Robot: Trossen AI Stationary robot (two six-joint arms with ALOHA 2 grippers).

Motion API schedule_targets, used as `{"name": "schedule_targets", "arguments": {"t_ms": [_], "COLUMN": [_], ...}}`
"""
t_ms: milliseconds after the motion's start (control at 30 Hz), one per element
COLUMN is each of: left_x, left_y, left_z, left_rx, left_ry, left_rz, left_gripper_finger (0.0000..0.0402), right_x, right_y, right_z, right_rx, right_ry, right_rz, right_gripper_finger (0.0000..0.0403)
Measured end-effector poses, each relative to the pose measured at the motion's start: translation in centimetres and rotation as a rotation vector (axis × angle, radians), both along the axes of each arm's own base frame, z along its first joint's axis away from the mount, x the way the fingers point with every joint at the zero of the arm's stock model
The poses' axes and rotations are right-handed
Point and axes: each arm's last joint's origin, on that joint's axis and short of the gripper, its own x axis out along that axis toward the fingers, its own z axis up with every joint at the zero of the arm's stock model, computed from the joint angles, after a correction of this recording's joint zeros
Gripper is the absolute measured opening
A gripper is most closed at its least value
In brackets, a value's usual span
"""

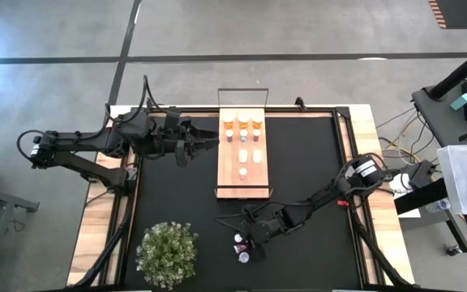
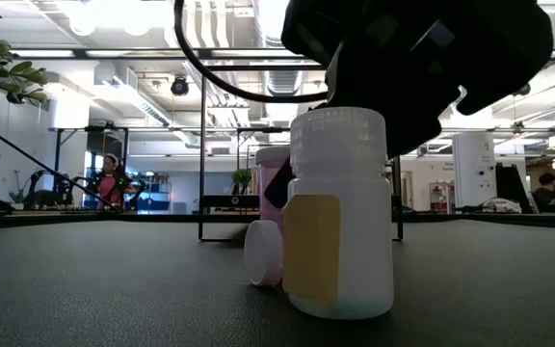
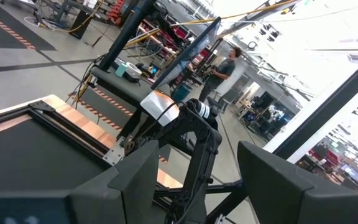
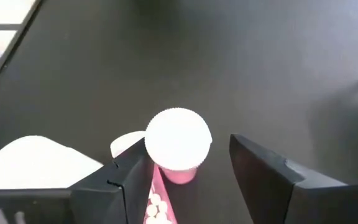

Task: Pick and place medicine bottles onto shelf by color
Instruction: Put the top pink pill bottle aligned with the other pink pill bottle on the shelf

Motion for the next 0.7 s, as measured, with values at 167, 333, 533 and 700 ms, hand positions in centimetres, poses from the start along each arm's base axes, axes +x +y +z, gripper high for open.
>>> {"name": "schedule_targets", "arguments": {"t_ms": [167, 333, 533, 700], "left_x": [0.0, 0.0, 0.0, 0.0], "left_y": [0.0, 0.0, 0.0, 0.0], "left_z": [-0.1, -0.1, -0.1, -0.1], "left_rx": [0.000, 0.000, 0.000, 0.000], "left_ry": [0.002, 0.003, 0.003, 0.003], "left_rz": [0.000, 0.000, 0.001, 0.001], "left_gripper_finger": [0.0203, 0.0203, 0.0203, 0.0203], "right_x": [0.0, 0.0, -0.1, -0.3], "right_y": [0.0, 0.0, 0.0, -0.1], "right_z": [0.2, 0.3, 0.9, 2.1], "right_rx": [0.002, 0.006, 0.041, 0.066], "right_ry": [-0.007, -0.005, -0.012, -0.031], "right_rz": [-0.001, -0.003, -0.025, -0.036], "right_gripper_finger": [0.0174, 0.0153, 0.0123, 0.0105]}}
